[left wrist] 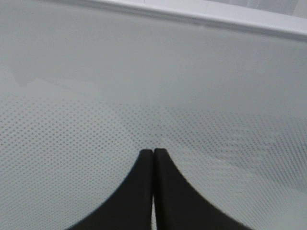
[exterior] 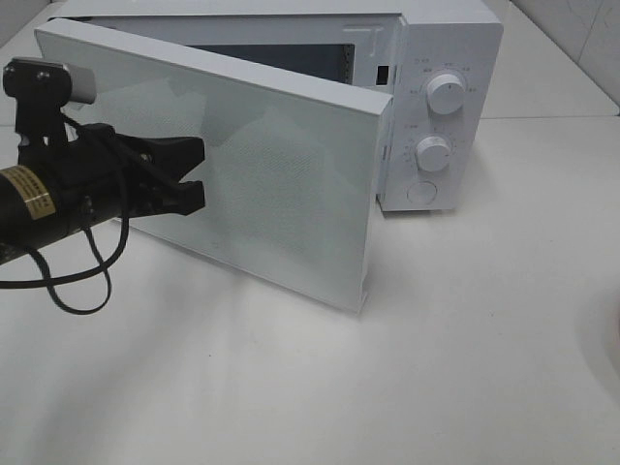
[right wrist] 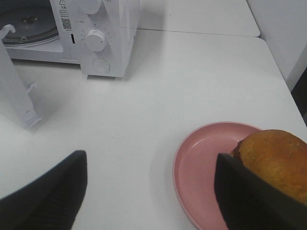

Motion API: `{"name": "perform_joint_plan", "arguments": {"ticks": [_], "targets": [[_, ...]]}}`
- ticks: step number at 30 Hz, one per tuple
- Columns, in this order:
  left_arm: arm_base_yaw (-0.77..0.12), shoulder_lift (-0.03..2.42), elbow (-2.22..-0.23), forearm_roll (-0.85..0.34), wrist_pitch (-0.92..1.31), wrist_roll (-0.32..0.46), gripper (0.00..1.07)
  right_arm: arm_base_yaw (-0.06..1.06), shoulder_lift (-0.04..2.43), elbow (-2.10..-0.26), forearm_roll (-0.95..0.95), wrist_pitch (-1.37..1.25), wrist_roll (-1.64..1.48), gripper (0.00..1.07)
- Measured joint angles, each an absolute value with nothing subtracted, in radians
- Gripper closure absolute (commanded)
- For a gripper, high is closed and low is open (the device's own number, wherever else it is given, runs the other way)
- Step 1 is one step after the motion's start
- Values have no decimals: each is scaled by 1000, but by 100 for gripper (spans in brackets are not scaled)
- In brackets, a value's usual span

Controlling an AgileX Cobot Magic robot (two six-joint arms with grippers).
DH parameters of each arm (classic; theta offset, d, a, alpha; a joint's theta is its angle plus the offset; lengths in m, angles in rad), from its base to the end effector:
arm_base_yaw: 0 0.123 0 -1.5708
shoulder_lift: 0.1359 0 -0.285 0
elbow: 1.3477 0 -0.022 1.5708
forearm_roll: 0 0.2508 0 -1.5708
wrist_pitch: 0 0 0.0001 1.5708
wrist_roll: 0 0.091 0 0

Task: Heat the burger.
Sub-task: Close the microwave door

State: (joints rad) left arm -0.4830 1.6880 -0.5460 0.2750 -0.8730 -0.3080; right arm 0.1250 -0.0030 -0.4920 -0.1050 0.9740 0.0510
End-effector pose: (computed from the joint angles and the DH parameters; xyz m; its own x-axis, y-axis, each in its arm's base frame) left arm 0.2582 -0.1568 0.1738 -0.2566 -0.0072 -0.9665 0.6069 0.7770 -0.1669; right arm -0.0003 -0.0080 0.2826 -0.3761 -0.0555 -0.9249 -0.0477 0.9980 -0.0404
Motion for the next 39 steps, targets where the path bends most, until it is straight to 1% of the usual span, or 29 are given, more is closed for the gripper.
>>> {"name": "perform_joint_plan", "arguments": {"ticks": [7, 12, 20, 26, 30, 39], "targets": [[-532, 1756, -664, 222, -805, -304, 107, 125, -3, -492, -105, 974, 51, 34], [-556, 1795, -751, 218, -765, -300, 107, 125, -3, -492, -105, 974, 51, 34], [-561, 1855, -869, 215, -697, -300, 107, 125, -3, -492, -105, 974, 51, 34], [-561, 1894, -933, 210, -691, -300, 107, 125, -3, -492, -105, 974, 51, 34], [-562, 1911, -961, 214, -681, -300, 107, 125, -3, -492, -105, 974, 51, 34], [-584, 1966, -1059, 267, -602, -296, 107, 125, -3, -492, -105, 974, 51, 34]]}}
